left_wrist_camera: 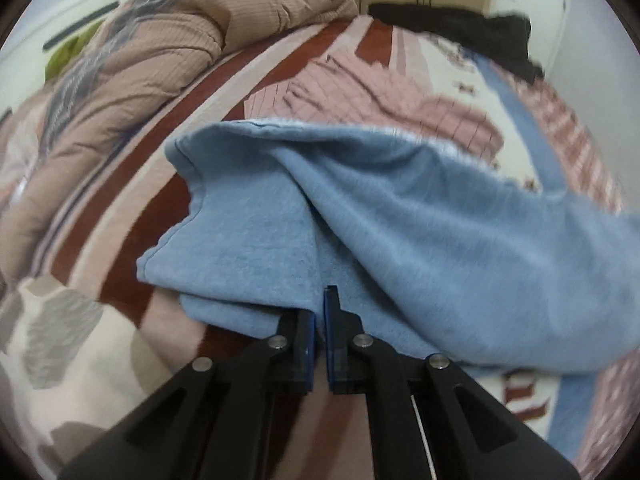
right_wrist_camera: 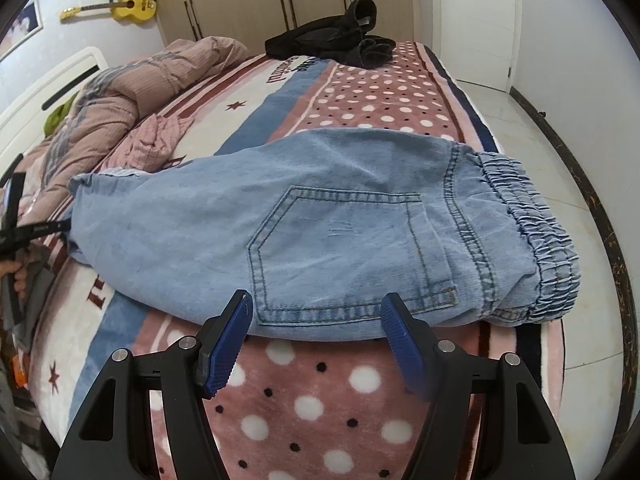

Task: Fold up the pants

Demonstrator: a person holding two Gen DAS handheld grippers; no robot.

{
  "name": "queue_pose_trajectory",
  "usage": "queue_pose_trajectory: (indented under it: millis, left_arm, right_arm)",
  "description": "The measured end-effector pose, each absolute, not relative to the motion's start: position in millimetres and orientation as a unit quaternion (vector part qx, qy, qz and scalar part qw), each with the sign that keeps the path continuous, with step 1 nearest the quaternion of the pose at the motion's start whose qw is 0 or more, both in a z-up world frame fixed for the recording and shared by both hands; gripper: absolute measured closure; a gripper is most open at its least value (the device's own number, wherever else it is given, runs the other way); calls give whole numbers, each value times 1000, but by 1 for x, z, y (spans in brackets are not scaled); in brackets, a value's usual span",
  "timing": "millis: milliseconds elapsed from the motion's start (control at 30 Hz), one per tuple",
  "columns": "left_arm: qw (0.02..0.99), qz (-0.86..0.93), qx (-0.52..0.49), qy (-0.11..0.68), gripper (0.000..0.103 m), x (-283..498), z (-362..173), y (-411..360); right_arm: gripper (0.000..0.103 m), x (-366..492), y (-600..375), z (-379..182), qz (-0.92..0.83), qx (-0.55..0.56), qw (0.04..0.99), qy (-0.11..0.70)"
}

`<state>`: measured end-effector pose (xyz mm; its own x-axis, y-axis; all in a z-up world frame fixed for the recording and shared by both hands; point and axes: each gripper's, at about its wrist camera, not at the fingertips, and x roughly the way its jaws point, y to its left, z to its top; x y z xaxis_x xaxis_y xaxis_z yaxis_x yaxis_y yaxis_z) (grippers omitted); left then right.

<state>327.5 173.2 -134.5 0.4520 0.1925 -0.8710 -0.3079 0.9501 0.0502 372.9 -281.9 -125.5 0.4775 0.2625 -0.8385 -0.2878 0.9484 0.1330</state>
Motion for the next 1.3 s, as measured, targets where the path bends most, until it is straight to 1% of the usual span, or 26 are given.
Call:
queue_pose_trajectory:
  millis: [100, 267, 300, 367, 400, 533, 600, 733, 867, 933, 967, 1000, 1100, 1167, 1233, 1300]
  left_arm:
    - [835, 149, -48, 528, 100, 325, -143, 175]
    - [832, 157, -24, 531, 97, 325, -142, 169]
    - [834, 155, -28, 530, 90, 324, -139, 168]
    - [842, 144, -40, 518, 52, 321, -132, 164]
    - [848, 141, -38, 510, 48, 320, -128, 159]
    - [856, 126, -39, 499, 47, 324, -117, 151]
    - [862, 119, -52, 491, 45, 324, -112, 150]
    - [870, 112, -62, 477, 44, 323, -105, 149]
    - [870, 107, -60, 477, 43, 325, -106, 147]
    - [871, 104, -62, 476, 43, 324, -107, 148]
    - [872, 102, -63, 476, 43, 324, -107, 148]
    - [872, 100, -63, 476, 43, 322, -107, 147]
    - [873, 90, -69, 475, 43, 316, -106, 145]
    - [874, 76, -76, 473, 43, 309, -103, 143]
    - [879, 62, -78, 467, 42, 299, -96, 139]
    - [880, 47, -80, 465, 31, 292, -91, 134]
  right_arm:
    - [40, 372, -291, -124, 148, -9, 861, 486]
    - [40, 370, -314, -123, 115, 0, 863, 492]
    - [38, 370, -321, -124, 110, 13, 862, 495]
    - [35, 370, -337, -126, 99, 42, 861, 497]
    - [33, 370, -343, -128, 100, 55, 860, 498]
    - [30, 374, -361, -152, 131, 150, 833, 516]
    - [25, 378, -365, -164, 123, 181, 828, 516]
    - [20, 397, -376, -179, 107, 249, 834, 481]
    - [20, 420, -380, -188, 70, 275, 843, 458]
    - [45, 428, -379, -188, 37, 261, 852, 453]
    - [62, 429, -378, -187, 33, 248, 856, 452]
    - [74, 430, -376, -184, 26, 230, 864, 447]
    - [85, 422, -377, -172, 10, 213, 877, 431]
    - [87, 415, -380, -160, -13, 187, 889, 417]
    - [88, 407, -392, -152, -25, 186, 892, 411]
    - [88, 401, -406, -146, -32, 187, 890, 415]
